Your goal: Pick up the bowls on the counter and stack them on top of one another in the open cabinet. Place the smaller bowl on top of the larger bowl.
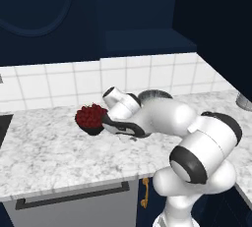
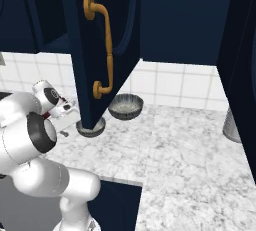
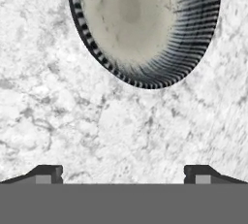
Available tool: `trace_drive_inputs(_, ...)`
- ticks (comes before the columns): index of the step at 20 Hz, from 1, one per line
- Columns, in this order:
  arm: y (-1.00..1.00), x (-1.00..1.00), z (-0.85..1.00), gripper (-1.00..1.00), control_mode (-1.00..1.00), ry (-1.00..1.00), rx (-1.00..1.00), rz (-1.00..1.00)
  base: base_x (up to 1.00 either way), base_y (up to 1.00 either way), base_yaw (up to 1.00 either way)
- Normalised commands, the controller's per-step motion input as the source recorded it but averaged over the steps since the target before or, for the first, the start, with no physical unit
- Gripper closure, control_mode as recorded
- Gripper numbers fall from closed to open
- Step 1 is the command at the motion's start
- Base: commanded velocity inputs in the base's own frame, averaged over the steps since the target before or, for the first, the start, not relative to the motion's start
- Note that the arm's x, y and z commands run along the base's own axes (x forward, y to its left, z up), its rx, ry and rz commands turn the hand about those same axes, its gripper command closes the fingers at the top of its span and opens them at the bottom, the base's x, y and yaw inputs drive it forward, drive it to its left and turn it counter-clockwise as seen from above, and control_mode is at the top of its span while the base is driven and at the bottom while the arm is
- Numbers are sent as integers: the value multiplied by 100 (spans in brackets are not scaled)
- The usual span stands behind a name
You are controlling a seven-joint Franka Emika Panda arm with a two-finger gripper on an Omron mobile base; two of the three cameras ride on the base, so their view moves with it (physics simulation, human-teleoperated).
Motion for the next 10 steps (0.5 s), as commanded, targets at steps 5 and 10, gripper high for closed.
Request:
trace_drive_inputs(5, 0, 37, -29, -100, -100, 0, 0, 3, 0, 0, 0)
trace_drive_inputs(10, 0, 38, -13, -100, -100, 0, 0, 5, 0, 0, 0)
